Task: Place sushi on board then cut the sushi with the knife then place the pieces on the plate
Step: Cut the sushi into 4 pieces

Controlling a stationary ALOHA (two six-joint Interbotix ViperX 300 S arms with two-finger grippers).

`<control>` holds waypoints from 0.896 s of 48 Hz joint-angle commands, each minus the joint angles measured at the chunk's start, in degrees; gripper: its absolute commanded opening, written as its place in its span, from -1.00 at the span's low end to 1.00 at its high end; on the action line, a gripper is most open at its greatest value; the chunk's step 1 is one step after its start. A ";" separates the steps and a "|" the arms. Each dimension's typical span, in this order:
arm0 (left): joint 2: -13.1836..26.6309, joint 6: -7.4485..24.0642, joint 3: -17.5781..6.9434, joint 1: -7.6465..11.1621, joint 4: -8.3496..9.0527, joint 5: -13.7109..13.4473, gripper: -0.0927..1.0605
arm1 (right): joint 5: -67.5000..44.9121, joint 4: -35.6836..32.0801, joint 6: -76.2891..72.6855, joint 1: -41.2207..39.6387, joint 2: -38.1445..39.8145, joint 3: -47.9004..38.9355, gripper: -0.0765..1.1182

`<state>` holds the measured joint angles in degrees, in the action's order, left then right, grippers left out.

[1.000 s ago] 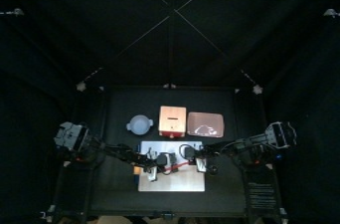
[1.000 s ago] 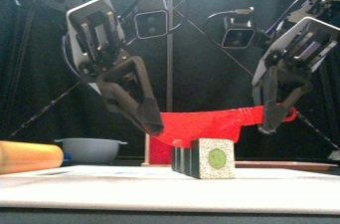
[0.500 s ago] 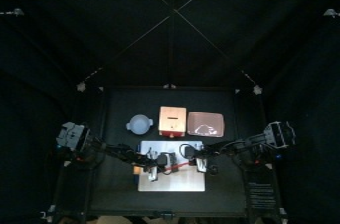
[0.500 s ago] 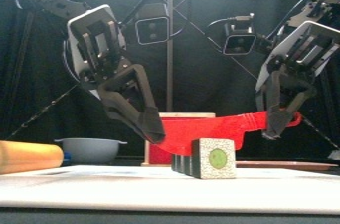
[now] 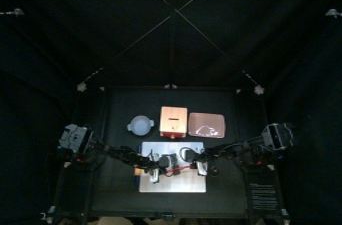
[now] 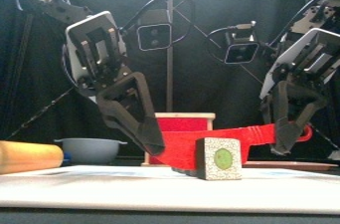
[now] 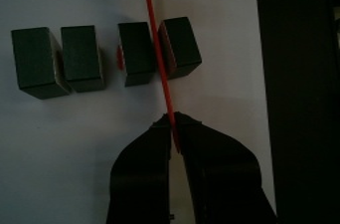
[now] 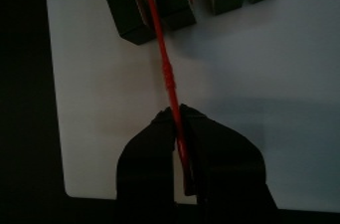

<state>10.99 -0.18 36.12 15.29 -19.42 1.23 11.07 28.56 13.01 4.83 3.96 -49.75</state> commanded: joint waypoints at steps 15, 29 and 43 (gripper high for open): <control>1.05 0.09 -1.67 2.20 -0.70 -2.81 -0.03 | -0.18 0.18 -0.44 -0.53 -0.97 0.35 -0.63; 0.70 0.18 -1.85 2.11 -0.62 -3.16 -0.04 | 0.26 0.18 -0.53 -0.35 -1.05 0.53 -0.63; -1.85 0.35 -2.20 1.76 0.53 -3.08 -0.04 | 0.00 -0.79 -0.44 -0.79 1.85 0.97 -0.63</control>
<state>11.25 0.09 34.89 15.29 -19.51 -1.67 11.43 28.13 13.01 4.92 3.43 -49.22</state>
